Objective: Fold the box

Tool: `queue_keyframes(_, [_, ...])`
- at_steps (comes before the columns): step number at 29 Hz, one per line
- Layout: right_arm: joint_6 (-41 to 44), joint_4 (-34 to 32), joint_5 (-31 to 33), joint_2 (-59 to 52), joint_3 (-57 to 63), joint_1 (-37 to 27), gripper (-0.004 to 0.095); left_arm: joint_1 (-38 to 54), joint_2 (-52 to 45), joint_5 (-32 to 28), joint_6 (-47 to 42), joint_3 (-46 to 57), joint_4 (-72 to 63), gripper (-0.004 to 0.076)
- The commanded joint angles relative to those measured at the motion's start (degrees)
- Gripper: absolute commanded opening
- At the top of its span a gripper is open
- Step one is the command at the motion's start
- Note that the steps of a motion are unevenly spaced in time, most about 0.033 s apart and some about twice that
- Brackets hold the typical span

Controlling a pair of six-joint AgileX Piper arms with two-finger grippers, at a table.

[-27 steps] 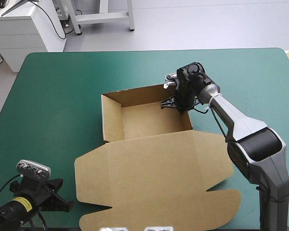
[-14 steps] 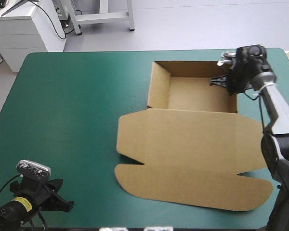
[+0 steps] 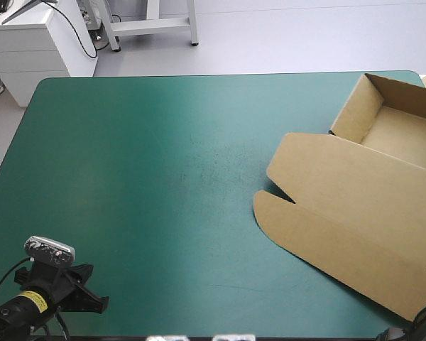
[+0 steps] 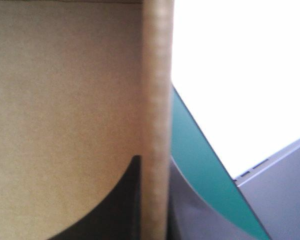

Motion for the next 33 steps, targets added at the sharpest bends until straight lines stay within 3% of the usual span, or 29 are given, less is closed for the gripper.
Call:
queue_keyframes(1, [0.06,1.85,0.51,-2.96,-1.94,-4.82,-0.0019,-0.24,0.48,-2.65,-0.08,-1.32,-0.56,-0.0008])
queue_keyframes(5, [0.11,1.94,0.51,-2.58,-1.94,-6.84,0.0032,-0.24,0.48,-2.65,-0.08,-1.32,-0.56,-0.0008])
queue_keyframes(11, [0.11,3.17,0.51,-1.40,-1.94,-6.79,0.0290,-0.24,0.48,-2.65,-0.08,-1.32,-0.56,-0.0008])
queue_keyframes(14, [0.11,3.05,0.51,-1.68,-1.94,-6.79,0.0346,-0.24,0.48,-2.65,-0.08,-1.32,-0.56,-0.0008])
queue_keyframes(28, [-0.67,8.55,0.61,-12.30,-1.51,-6.79,0.0349,-0.24,0.48,-2.65,-0.08,-1.32,-0.56,-0.0008])
queue_keyframes(33, [-5.53,14.25,0.53,-21.62,7.79,-6.79,0.0349,-0.24,0.48,-2.65,-0.08,-1.32,-0.56,-0.0008])
